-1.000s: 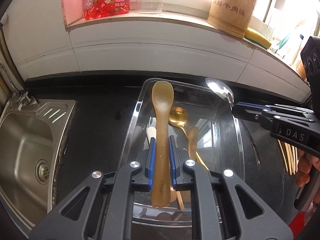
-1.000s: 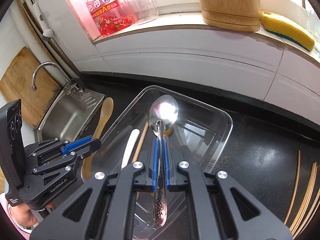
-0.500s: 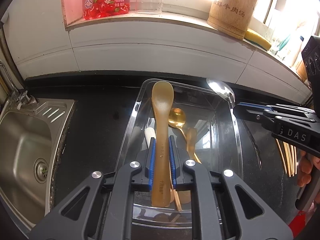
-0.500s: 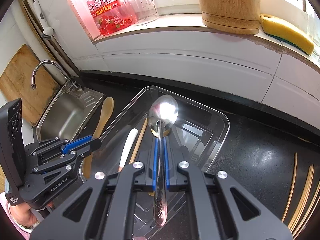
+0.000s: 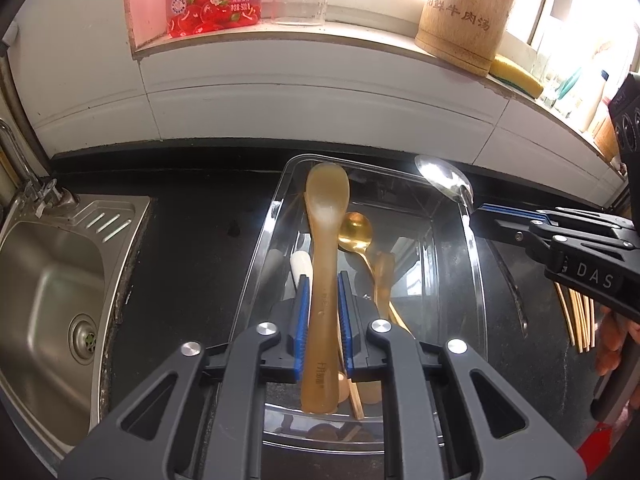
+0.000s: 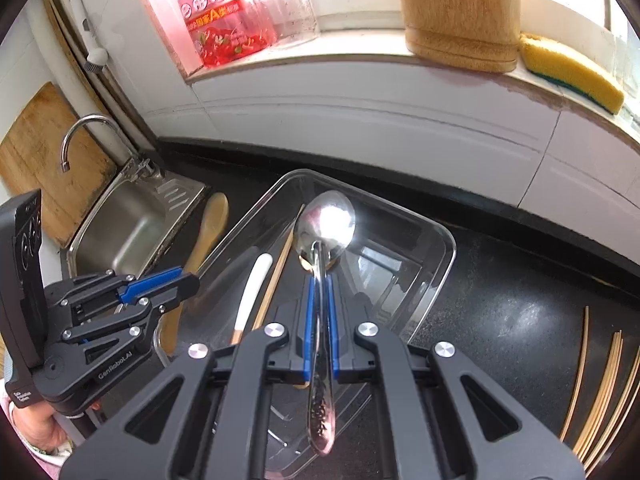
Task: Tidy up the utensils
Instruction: 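Open both grippers to drop the two spoons into the tray, then move both open grippers back over the chopsticks on the counter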
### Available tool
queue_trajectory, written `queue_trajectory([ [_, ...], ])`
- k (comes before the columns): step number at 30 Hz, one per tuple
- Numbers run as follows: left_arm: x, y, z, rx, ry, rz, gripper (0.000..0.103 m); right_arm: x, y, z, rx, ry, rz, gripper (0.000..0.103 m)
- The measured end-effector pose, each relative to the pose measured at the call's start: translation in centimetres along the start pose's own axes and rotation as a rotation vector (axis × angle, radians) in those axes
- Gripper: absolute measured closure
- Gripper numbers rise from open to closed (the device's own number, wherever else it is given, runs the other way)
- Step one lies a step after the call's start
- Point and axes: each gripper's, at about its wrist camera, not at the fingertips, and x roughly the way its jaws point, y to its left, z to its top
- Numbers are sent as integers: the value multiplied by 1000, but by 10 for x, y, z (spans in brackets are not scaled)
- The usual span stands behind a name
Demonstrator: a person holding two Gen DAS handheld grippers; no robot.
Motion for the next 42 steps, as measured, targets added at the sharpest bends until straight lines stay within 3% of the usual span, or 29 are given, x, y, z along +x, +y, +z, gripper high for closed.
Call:
queue_trajectory([
  [1,-1,-1,1,0,-3,5,61,0,-1,0,4,-7,-6,90],
  [2,-2,-2,2,2,-11,21,39,-1,-1,1,3,-19,-27,52],
  [3,-5,-2,2,0,-28,31,9,-3,-1,1,3,-33,-33,13],
  [4,-8,-3,3,-2,-48,34,8,-6,-1,1,6,-53,-19,6],
  [7,-9,-6,5,12,-44,50,8,-5,-1,3,15,-33,19,6],
  [15,-13,-6,5,10,-48,77,7,-30,-19,9,68,-130,-12,6],
  [21,-16,-25,7,24,-49,64,7,-48,-39,4,93,-152,-25,6],
  [30,-16,-113,9,98,-41,-32,6,-101,-122,-33,144,-188,-141,6],
  [42,28,-269,-25,167,70,-176,6,-188,-294,-158,409,-168,-351,6],
])
